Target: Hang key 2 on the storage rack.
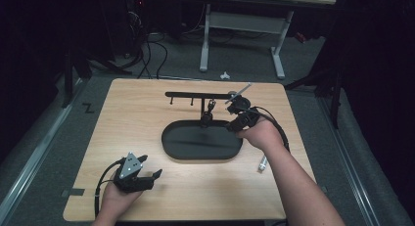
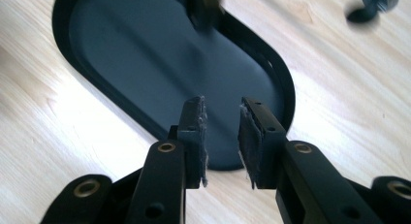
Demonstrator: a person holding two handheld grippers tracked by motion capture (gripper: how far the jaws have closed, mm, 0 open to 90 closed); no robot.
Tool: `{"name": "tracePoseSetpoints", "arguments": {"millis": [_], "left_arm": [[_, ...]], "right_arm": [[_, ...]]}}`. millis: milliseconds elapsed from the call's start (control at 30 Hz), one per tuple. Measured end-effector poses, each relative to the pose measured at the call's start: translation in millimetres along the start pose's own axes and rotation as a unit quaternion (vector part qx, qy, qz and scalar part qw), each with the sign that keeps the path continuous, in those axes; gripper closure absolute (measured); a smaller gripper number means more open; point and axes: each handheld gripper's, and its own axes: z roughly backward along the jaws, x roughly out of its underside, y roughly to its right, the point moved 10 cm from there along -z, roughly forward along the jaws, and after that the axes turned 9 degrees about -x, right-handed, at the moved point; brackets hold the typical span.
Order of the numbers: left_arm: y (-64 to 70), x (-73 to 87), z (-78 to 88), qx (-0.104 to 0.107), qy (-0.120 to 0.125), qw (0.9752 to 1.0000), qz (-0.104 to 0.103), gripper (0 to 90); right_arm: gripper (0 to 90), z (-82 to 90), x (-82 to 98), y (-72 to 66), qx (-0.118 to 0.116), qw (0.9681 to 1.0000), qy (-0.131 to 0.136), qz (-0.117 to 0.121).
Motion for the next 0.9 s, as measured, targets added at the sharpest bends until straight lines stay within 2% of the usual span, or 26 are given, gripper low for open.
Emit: {"name": "tracePoseSetpoints", "arguments": {"millis": [300,600,667,767,900], "left_arm": [[2.3,0.9,-1.1,0.002,-0.003,1.0000,-0.005,25.5],[3.8,1.3,-3.1,0.004,-0.006,1.0000,-0.007,25.5],[4.5,1.4,-3.4,0.005,-0.007,0.9999,-0.009,25.5],[5.4,1.6,-3.4,0.006,-0.008,0.9999,-0.011,25.5],[6.2,3.0,-4.8,0.008,-0.012,0.9998,-0.012,25.5]], "right_arm": [[69.5,1.0,41.5,19.2,0.000,0.9996,-0.012,-0.024],[62.2,-7.6,89.4,45.7,0.007,0.9974,-0.021,-0.069],[59.1,-12.3,99.7,54.1,0.011,0.9964,-0.024,-0.080],[56.0,-19.9,113.0,69.5,0.031,0.9946,-0.027,-0.095],[61.5,-29.9,126.0,90.7,0.056,0.9906,-0.026,-0.122]]}}
